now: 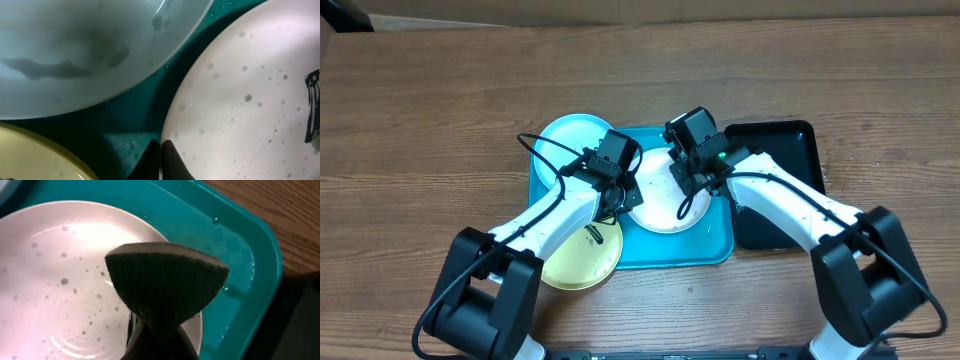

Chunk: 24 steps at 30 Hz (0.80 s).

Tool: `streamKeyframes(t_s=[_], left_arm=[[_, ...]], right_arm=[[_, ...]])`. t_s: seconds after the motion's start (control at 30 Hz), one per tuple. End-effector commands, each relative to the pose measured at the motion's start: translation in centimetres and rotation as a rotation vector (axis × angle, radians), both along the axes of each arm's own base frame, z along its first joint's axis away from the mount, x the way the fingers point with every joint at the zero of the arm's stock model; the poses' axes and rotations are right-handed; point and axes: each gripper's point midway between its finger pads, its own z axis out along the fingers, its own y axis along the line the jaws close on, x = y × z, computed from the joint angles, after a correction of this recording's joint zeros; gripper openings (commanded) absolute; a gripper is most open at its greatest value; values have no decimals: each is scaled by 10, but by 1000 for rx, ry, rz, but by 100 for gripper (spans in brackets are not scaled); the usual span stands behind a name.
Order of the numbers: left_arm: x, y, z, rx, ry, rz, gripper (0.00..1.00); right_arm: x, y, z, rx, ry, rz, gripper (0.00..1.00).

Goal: Clean dirty plates on tray and stack at the side
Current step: 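Scrub the white plate with the sponge using the right gripper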

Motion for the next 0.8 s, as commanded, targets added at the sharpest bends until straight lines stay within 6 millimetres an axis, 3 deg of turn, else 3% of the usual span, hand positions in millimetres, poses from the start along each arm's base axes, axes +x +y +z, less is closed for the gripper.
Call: streamKeyframes(t_s=[0.0, 0.17, 0.4, 0.5, 0.63, 0.77], left_arm=[[-4, 5, -2, 21, 3, 12, 4], [-5, 5, -3, 27, 8, 0, 4], [-5, 5, -3, 32, 6, -20, 4], [-5, 5, -3, 32, 6, -20, 4], [-5, 5, -3, 30, 4, -20, 4], [-4, 3, -2, 18, 0, -23, 4]], right_arm=[[4, 3, -9, -16, -9, 41, 4], [11, 7, -19, -15, -21, 50, 4], [4, -5, -62, -83, 68, 56, 4], [-8, -10, -76, -108, 133, 80, 4], [-35, -3, -80, -68, 254, 171, 4], [-52, 11, -67, 4, 359, 214, 4]])
